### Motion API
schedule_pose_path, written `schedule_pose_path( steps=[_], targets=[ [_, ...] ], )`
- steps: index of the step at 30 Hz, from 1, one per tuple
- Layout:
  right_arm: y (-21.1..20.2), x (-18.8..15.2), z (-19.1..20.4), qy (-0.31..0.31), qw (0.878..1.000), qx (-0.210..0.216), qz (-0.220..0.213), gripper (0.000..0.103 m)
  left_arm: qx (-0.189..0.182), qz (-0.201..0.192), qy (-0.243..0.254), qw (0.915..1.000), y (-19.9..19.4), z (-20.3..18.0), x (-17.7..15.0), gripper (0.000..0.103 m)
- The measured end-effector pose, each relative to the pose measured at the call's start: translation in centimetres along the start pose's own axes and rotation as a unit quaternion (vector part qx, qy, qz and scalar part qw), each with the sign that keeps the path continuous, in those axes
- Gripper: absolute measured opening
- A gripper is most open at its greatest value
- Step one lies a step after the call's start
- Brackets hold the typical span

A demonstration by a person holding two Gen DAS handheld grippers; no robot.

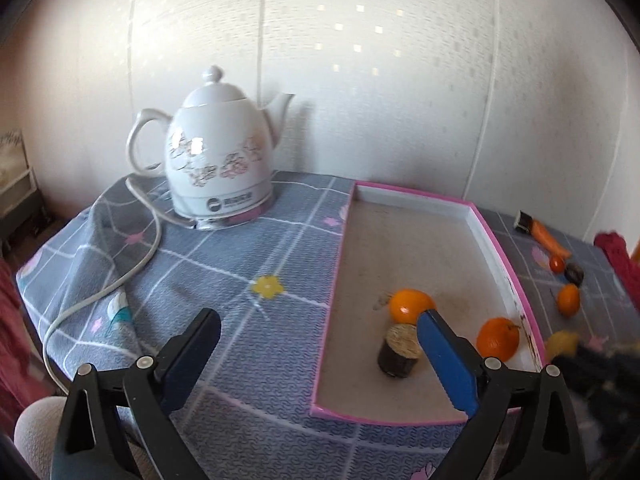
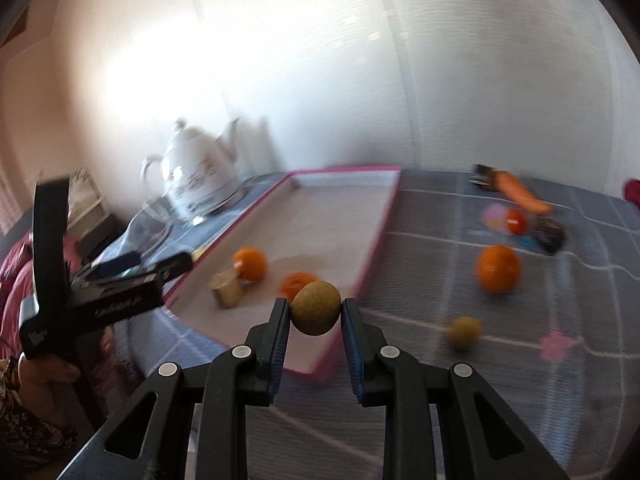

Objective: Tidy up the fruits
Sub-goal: 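Carry the kiwi into the pink tray and open the right tool, then grasp another mandarin orange with the right tool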

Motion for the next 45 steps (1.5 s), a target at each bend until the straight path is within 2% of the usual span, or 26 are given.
schedule_pose_path(
  steps=[5, 16, 18, 25, 31, 38, 45],
  targets=[
    [2.8, -0.2, 2.8, -0.020, 0.999, 0.022, 0.029, 0.026, 0.011, 0.001, -0.026, 0.9996, 0.1, 1.4, 0.2, 0.100],
    [7.3, -0.8, 4.0, -0.004, 0.997, 0.040, 0.069, 0.027, 0.018, 0.015, -0.060, 0.9980, 0.4, 3.0, 0.1, 0.100],
    [7.5, -1.0, 3.9, 0.001, 0.997, 0.041, 0.071, 0.031, 0.018, 0.015, -0.061, 0.9979, 0.4, 3.0, 0.1, 0.101],
    [5.6, -1.0, 3.2, 0.028, 0.997, 0.052, 0.039, 0.033, 0.008, 0.020, -0.049, 0.9986, 0.6, 2.1, -0.3, 0.101],
    [3.6, -0.9, 1.3, 0.051, 0.998, 0.040, 0.015, 0.033, -0.014, 0.015, -0.027, 0.9994, 0.1, 0.4, -0.5, 0.101],
    [0.8, -1.1, -1.1, 0.047, 0.999, 0.010, -0.006, 0.033, -0.045, 0.007, 0.014, 0.9989, -0.6, -2.4, -1.2, 0.101],
    [-2.1, -1.6, -5.1, 0.059, 0.997, -0.035, -0.024, 0.033, -0.085, -0.016, 0.060, 0.9944, -2.6, -5.6, -2.1, 0.102]
  ],
)
Point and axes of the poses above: each gripper's, at about its wrist camera, not at the fingertips, and y roughly the way its jaws point, z to its left, x to its top, the point moved 9 cm from there along y, roughly the way its jaws point, and after that the axes turned 11 degrees about x, right-handed, at the moved point
